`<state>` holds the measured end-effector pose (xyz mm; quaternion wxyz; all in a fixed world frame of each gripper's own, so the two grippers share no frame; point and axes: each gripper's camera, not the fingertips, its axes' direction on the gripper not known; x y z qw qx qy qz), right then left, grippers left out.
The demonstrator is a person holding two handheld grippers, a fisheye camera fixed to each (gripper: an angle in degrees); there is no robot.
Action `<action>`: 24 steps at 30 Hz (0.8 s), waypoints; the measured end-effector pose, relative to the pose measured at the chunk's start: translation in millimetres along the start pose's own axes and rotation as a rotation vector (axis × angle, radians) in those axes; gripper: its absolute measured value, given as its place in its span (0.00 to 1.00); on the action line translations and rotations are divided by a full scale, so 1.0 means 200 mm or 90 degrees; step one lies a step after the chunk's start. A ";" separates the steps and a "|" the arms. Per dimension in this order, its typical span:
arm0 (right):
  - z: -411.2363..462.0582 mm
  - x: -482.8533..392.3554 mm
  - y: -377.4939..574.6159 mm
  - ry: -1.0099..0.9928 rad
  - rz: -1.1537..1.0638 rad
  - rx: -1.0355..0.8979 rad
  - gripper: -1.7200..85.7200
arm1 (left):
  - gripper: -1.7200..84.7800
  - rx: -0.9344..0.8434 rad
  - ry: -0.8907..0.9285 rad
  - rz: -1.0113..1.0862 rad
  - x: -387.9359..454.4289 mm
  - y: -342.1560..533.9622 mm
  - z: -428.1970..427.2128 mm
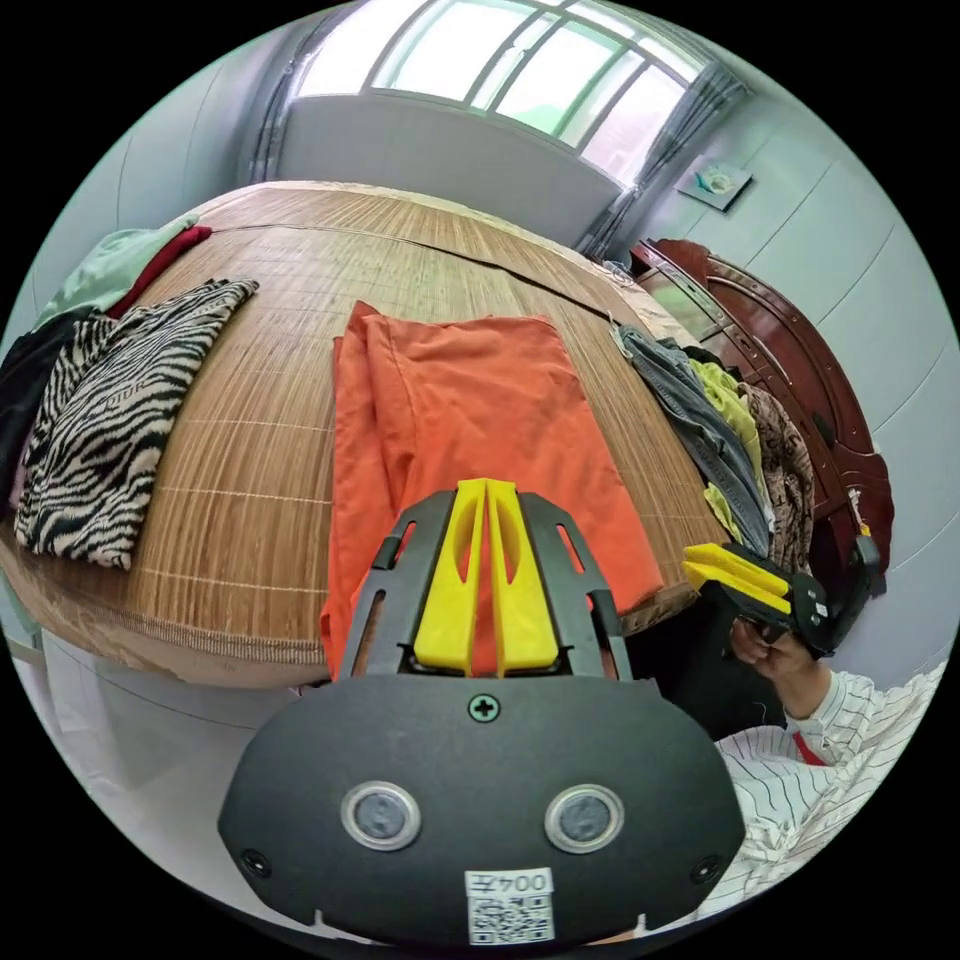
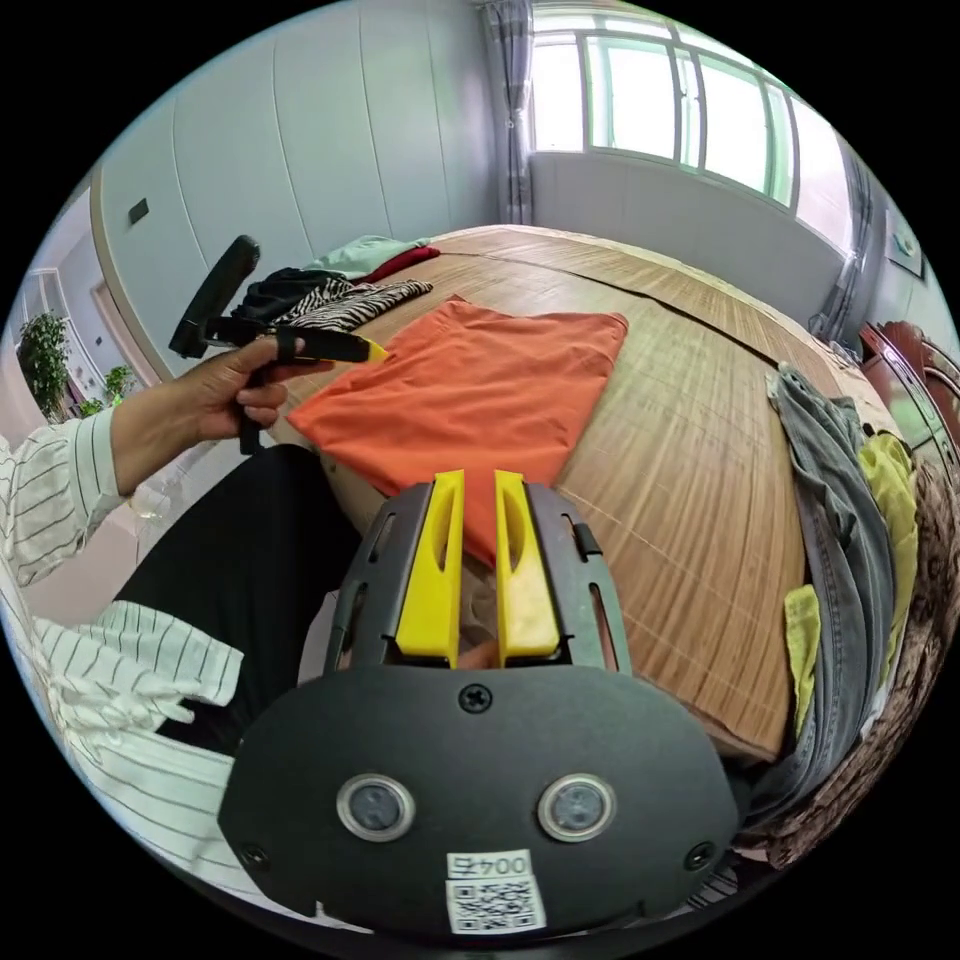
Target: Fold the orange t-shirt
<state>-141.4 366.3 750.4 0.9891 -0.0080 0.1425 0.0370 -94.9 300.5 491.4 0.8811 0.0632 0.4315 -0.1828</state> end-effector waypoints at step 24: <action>-0.09 0.52 -0.39 -0.045 0.146 0.009 0.08 | 0.02 0.036 0.010 -0.048 0.06 -0.36 0.07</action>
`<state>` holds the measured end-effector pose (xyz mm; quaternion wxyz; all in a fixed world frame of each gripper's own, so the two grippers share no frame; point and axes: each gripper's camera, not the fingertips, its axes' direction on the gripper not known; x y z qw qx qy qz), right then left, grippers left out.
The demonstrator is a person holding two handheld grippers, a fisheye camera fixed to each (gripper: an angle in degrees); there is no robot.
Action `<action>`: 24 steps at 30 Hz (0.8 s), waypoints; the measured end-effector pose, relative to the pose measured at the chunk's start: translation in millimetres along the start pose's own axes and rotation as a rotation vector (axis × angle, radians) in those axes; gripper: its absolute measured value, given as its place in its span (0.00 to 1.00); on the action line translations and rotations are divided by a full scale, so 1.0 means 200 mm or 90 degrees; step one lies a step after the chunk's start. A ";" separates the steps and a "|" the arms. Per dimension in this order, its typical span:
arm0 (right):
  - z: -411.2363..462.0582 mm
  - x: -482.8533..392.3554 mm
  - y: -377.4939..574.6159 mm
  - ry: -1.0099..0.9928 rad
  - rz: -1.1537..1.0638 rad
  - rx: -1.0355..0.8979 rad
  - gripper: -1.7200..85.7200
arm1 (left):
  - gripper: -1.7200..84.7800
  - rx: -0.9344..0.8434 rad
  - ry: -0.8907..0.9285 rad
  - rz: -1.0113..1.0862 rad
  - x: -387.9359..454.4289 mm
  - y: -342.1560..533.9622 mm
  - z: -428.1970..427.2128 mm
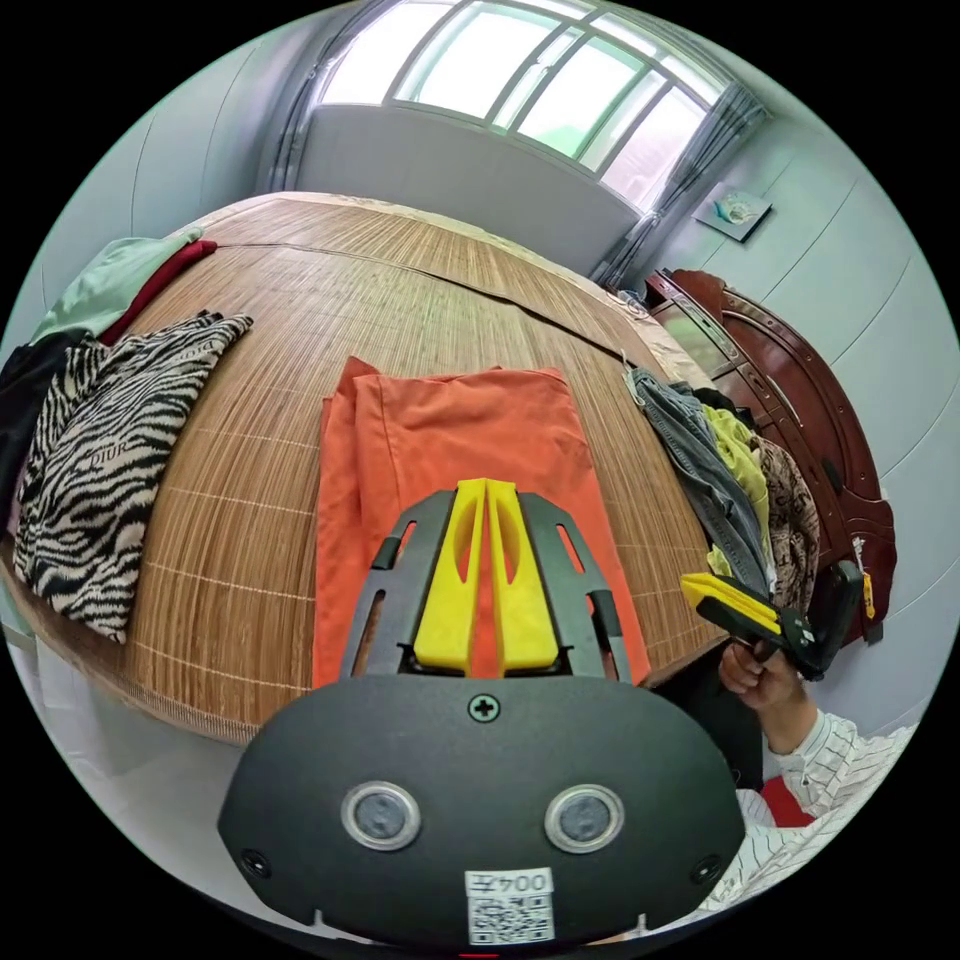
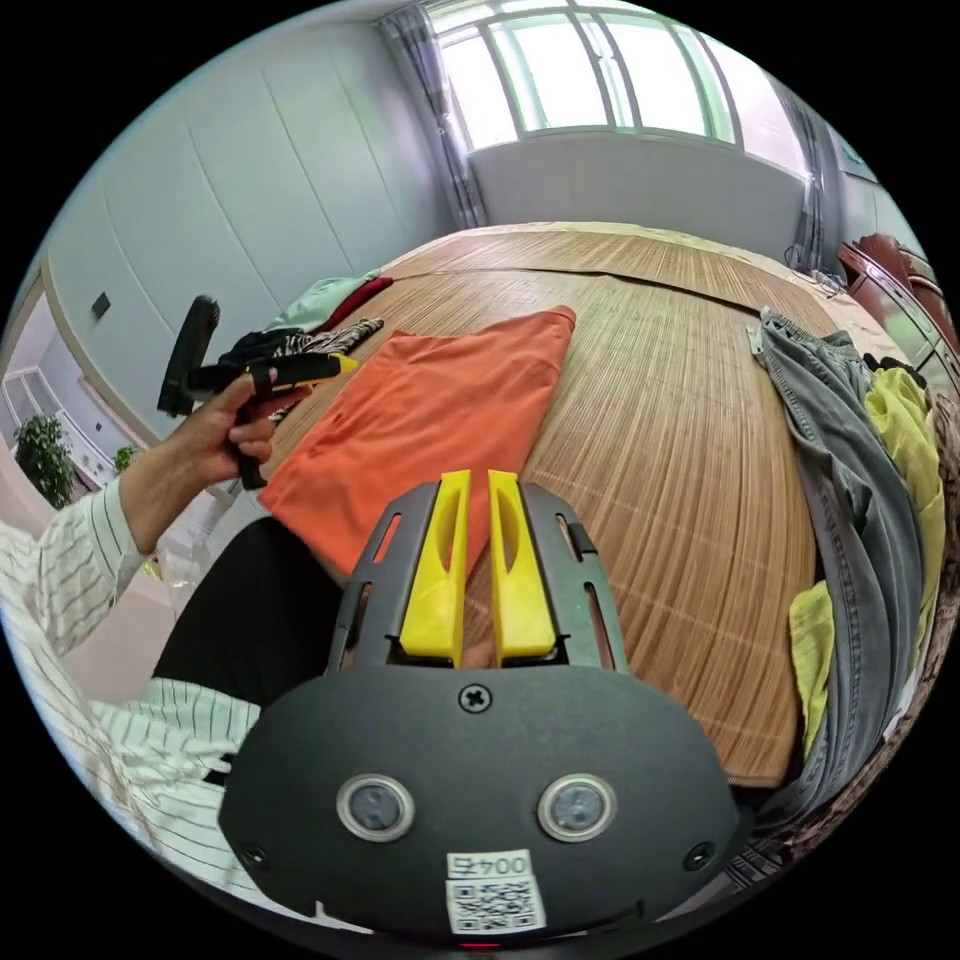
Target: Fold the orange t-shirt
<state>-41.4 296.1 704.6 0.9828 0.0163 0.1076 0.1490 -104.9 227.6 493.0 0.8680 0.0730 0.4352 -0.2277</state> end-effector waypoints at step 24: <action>0.27 0.35 -1.08 -0.158 0.097 -0.112 0.01 | 0.02 -0.042 -0.033 -0.045 -0.24 -0.10 0.30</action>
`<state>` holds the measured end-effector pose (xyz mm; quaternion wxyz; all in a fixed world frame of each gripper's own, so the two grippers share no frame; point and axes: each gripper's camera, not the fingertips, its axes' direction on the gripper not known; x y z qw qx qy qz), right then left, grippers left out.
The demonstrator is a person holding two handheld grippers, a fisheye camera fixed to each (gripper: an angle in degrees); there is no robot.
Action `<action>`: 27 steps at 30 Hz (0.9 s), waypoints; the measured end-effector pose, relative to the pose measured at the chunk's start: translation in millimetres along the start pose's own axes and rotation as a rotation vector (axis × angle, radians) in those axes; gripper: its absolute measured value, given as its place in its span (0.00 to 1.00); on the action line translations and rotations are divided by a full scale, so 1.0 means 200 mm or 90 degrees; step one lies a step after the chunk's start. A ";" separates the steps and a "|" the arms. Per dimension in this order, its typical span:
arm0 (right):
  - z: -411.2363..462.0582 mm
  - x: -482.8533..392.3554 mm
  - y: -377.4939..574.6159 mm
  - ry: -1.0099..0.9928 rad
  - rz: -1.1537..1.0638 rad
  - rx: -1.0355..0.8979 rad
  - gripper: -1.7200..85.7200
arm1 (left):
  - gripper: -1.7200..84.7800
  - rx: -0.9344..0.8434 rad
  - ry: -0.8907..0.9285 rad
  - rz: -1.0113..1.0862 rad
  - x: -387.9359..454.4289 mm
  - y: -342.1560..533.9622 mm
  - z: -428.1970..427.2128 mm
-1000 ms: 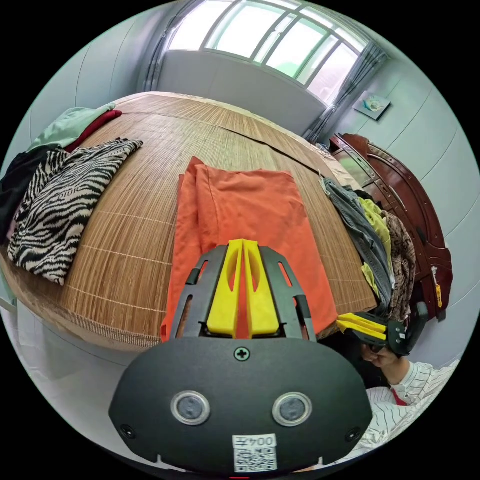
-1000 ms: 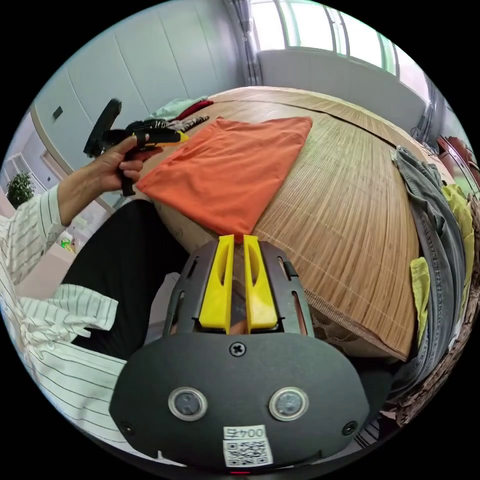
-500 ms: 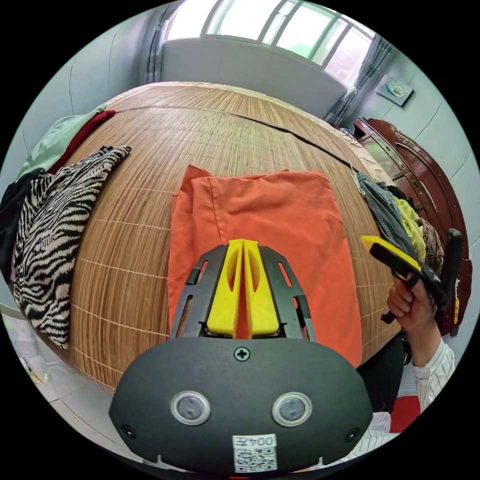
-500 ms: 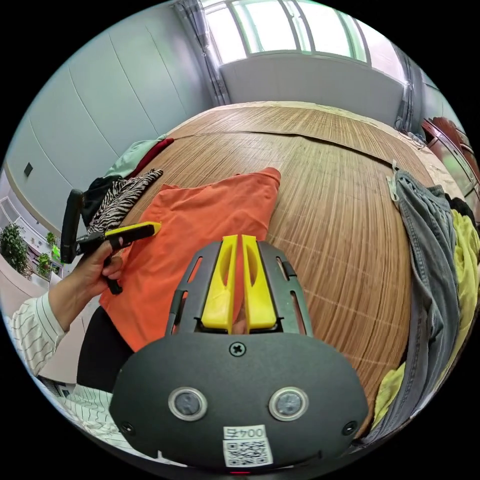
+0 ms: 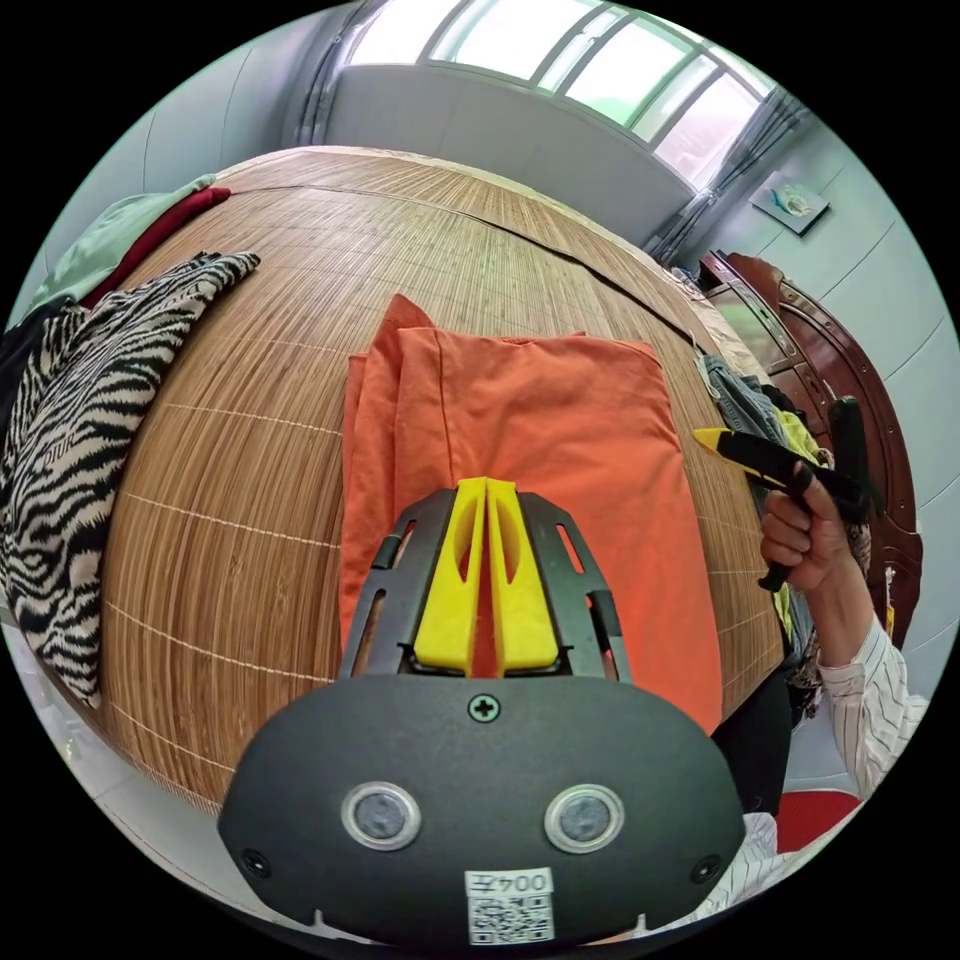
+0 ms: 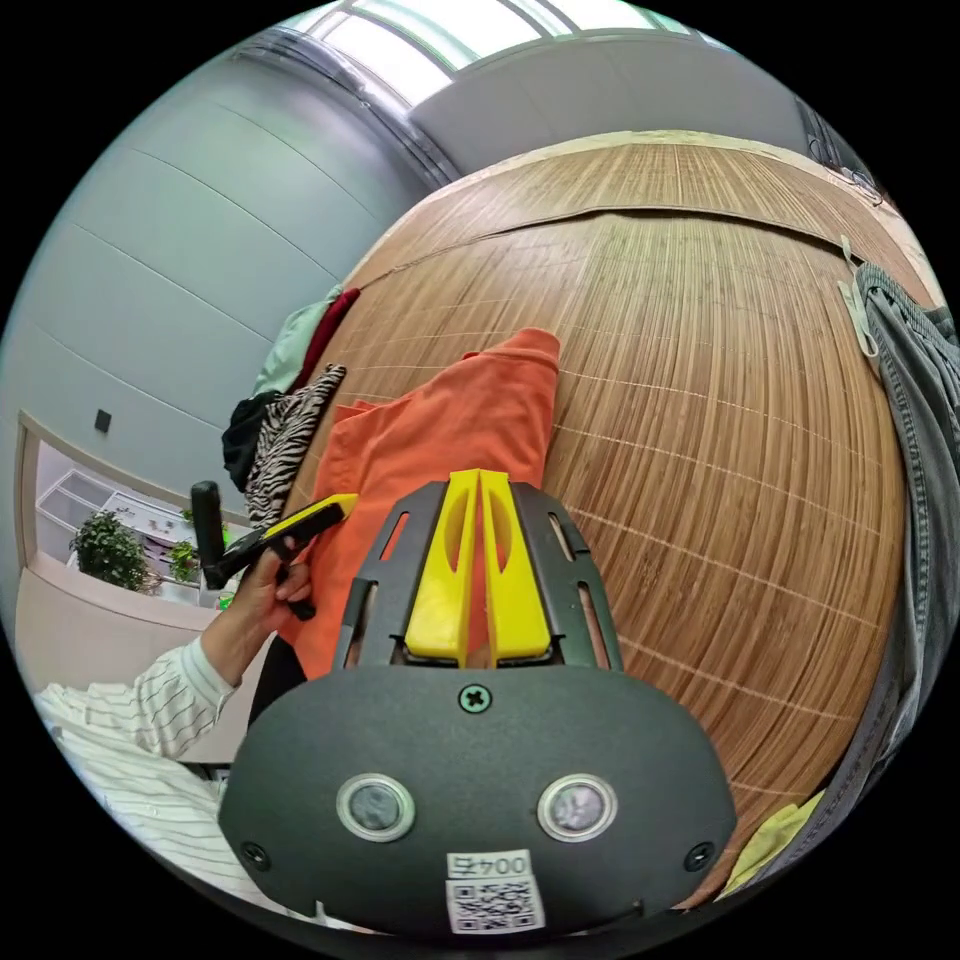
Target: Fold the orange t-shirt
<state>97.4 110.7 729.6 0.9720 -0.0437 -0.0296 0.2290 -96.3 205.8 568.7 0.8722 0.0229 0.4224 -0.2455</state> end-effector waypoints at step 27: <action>0.25 -0.65 0.45 0.303 -0.263 -0.322 0.02 | 0.02 -0.019 0.011 0.028 -0.08 -0.02 -0.03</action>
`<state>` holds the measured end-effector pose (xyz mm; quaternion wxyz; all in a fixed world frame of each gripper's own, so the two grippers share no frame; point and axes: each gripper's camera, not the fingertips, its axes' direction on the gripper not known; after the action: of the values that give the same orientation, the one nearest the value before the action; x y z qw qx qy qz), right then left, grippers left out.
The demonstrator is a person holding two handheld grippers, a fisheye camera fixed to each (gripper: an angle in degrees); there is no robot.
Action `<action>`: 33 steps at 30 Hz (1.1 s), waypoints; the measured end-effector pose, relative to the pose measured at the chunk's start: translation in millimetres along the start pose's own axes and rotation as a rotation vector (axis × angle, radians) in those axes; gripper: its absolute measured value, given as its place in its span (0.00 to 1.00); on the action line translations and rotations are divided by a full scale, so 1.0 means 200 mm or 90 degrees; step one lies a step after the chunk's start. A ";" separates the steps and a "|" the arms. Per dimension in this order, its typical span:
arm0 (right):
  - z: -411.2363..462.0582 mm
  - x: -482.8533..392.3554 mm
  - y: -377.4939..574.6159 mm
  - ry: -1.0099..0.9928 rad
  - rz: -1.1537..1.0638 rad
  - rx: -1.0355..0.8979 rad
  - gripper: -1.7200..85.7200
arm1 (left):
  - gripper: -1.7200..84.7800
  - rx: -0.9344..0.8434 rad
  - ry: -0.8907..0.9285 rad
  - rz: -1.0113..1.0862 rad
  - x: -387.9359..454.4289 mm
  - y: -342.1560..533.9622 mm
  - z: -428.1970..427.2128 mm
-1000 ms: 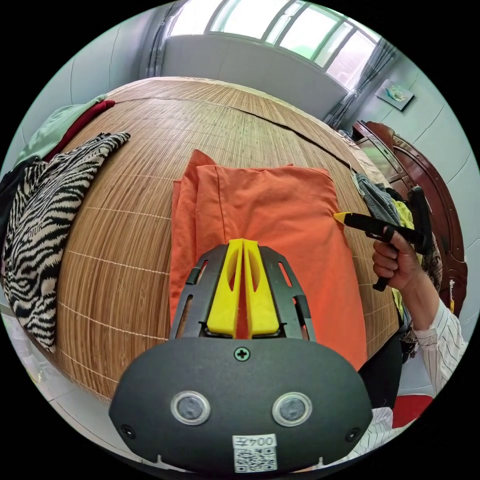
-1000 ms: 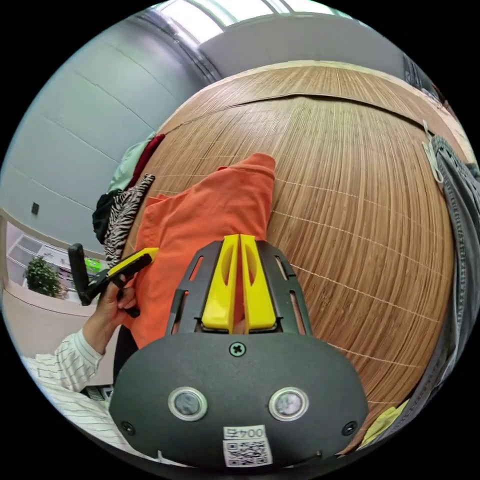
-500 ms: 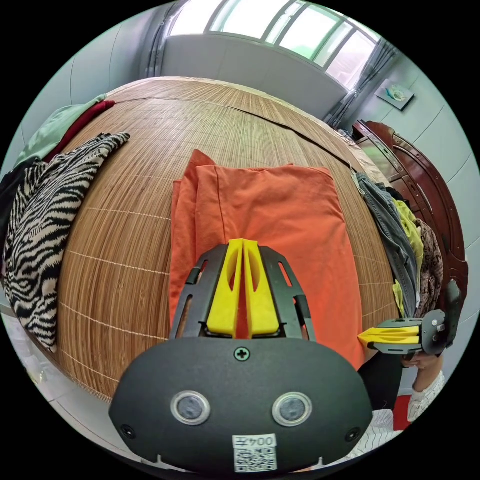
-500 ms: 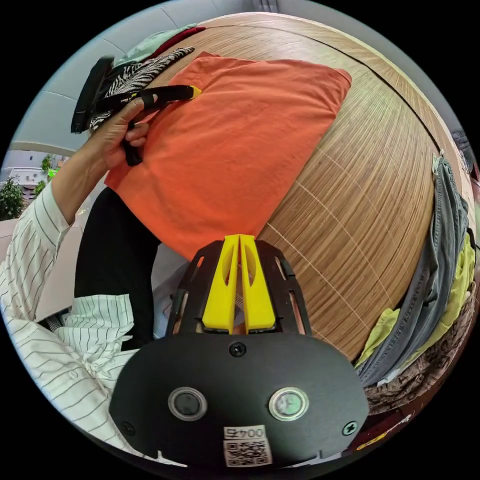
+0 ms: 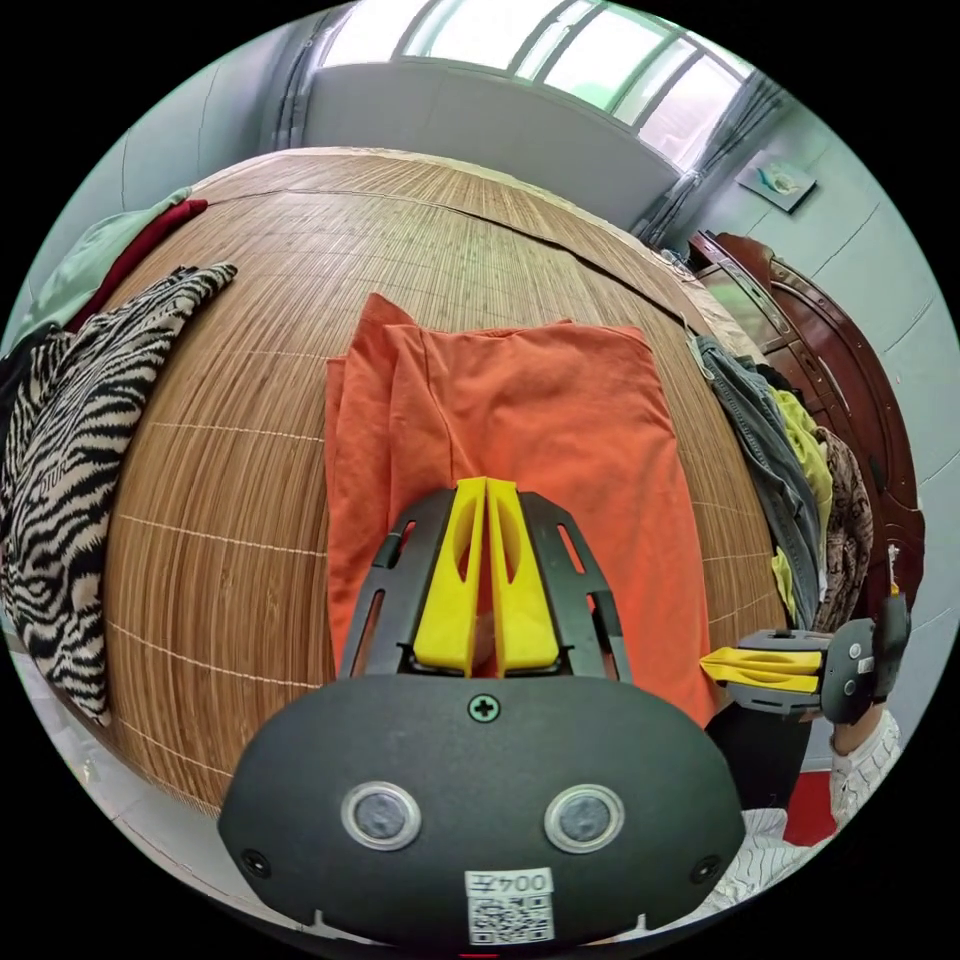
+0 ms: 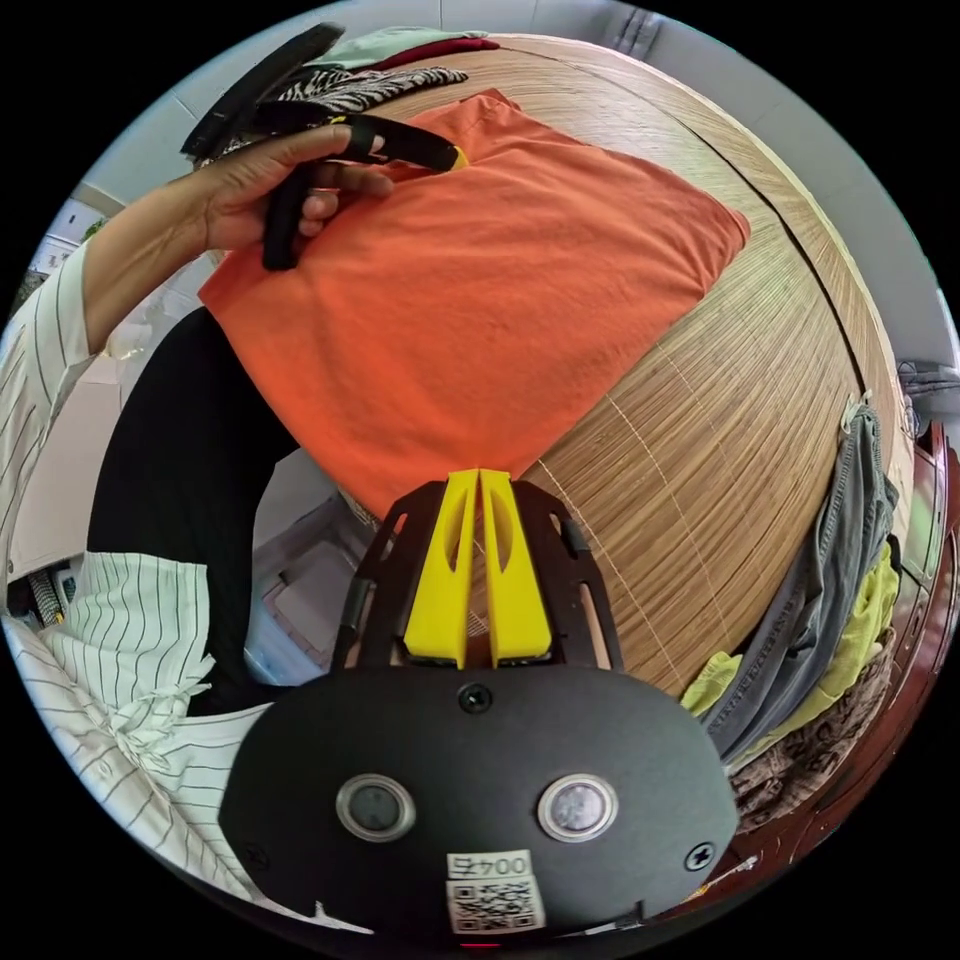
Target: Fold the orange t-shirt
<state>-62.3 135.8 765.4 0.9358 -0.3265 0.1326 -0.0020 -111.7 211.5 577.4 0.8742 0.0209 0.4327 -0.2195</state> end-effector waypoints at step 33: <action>0.25 0.29 0.87 -0.383 0.262 0.321 0.08 | 0.11 -0.061 0.102 0.004 -0.53 0.77 -0.65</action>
<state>-7.2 297.8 682.5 0.9642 -0.0409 -0.0881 0.2469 -203.6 417.8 552.7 0.8376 -0.0019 0.5109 -0.1936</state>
